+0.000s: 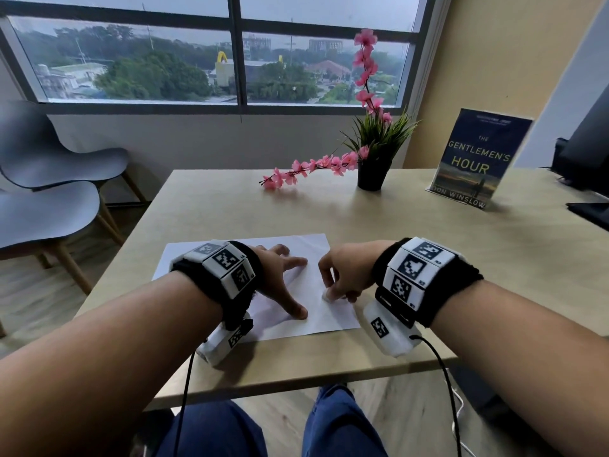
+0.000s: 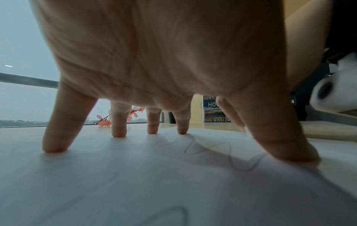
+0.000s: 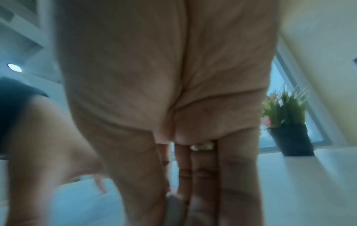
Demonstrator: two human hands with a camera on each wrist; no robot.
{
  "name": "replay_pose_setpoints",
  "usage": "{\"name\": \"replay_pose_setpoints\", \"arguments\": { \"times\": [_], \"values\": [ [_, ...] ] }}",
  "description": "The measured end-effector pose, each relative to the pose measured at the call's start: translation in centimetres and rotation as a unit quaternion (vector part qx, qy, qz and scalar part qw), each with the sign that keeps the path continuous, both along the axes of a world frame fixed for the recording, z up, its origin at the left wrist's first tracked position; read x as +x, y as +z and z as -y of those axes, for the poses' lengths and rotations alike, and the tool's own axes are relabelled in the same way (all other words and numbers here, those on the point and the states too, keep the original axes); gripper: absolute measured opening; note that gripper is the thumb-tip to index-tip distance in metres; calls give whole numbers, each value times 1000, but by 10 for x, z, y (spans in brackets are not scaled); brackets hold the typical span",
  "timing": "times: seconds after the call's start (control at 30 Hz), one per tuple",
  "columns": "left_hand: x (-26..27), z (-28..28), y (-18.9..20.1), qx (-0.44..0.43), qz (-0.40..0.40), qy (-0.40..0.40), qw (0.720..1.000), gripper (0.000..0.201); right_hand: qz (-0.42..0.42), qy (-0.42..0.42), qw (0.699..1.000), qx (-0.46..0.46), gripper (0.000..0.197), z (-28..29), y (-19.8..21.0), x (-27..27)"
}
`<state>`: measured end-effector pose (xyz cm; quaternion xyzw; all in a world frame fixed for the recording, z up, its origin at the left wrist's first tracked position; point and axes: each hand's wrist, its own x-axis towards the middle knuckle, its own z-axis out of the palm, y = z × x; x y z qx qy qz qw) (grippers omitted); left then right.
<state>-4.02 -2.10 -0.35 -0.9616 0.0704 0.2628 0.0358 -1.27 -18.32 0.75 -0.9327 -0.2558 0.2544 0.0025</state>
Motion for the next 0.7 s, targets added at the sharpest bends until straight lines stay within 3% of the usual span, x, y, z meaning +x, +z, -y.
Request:
{"name": "replay_pose_setpoints", "arguments": {
  "times": [0.17,0.33,0.5,0.7],
  "values": [
    [2,0,-2,5,4,-2,1000,110,-42,43,998,-5,22,-3,-3,-13],
    [4,-1,-4,12,1,2,1000,111,8,23,1000,12,19,-5,2,-8],
    [4,-1,-4,6,4,5,1000,111,-50,63,997,4,19,-6,-1,-20],
    [3,-1,-2,6,2,4,1000,110,-12,26,999,16,23,-3,-1,-10]
  ]
}}
